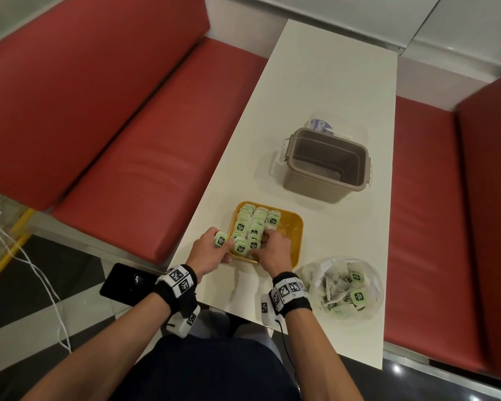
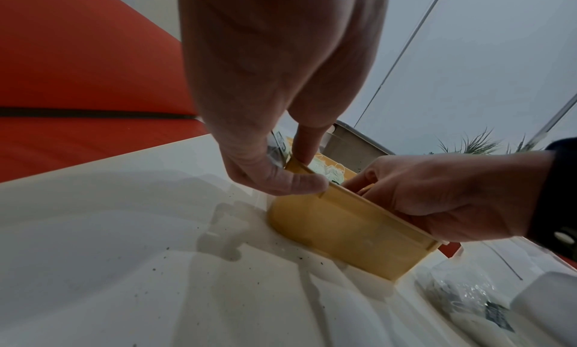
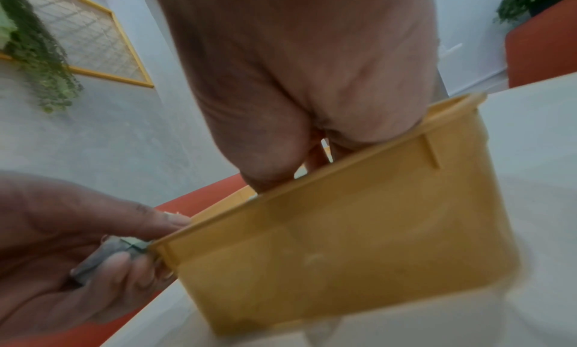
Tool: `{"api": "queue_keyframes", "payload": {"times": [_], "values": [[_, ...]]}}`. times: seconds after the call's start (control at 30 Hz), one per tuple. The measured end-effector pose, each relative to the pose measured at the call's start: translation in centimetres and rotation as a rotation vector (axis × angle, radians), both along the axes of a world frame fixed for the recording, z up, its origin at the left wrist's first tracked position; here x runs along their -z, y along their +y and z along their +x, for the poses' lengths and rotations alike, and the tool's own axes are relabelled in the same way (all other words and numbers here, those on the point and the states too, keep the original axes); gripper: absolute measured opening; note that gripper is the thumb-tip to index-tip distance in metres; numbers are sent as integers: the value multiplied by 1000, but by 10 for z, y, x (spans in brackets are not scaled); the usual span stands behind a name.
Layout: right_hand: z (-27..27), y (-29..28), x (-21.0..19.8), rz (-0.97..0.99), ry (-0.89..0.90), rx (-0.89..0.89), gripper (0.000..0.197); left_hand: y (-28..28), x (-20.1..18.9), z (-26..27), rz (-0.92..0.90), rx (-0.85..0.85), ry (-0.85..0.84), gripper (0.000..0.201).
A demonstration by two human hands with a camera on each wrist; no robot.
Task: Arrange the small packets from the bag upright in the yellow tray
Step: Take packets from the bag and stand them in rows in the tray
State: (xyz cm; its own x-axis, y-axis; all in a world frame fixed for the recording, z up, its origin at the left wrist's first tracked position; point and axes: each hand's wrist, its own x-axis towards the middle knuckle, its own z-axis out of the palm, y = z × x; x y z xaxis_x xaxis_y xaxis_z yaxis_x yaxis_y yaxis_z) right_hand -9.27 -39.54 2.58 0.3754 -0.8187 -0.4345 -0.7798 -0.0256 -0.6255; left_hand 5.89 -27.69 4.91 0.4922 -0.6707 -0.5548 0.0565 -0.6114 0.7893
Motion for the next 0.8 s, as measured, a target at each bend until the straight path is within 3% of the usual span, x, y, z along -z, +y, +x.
{"api": "queue_keyframes", "payload": {"times": [0.1,0.3,0.47,0.57,0.67,0.8], "values": [[2,1,2,-7,-26,80,72,0,-2,1,-1,8,-2,24],[-3,-5,-3,-14,-23,77,67,6,1,10,-42,-36,36,31],[-10,-13,-36,-226,-134,105,37,7,-20,19,-182,-143,324,36],[-11,-12,-70,-229,-296,103,20,8,-43,16,-288,-119,482,32],[-9,-6,-100,-150,-460,46,10,8,-66,7,-354,-19,520,28],[-8,2,-119,-52,-483,-29,24,6,-85,-3,-429,42,526,34]]}}
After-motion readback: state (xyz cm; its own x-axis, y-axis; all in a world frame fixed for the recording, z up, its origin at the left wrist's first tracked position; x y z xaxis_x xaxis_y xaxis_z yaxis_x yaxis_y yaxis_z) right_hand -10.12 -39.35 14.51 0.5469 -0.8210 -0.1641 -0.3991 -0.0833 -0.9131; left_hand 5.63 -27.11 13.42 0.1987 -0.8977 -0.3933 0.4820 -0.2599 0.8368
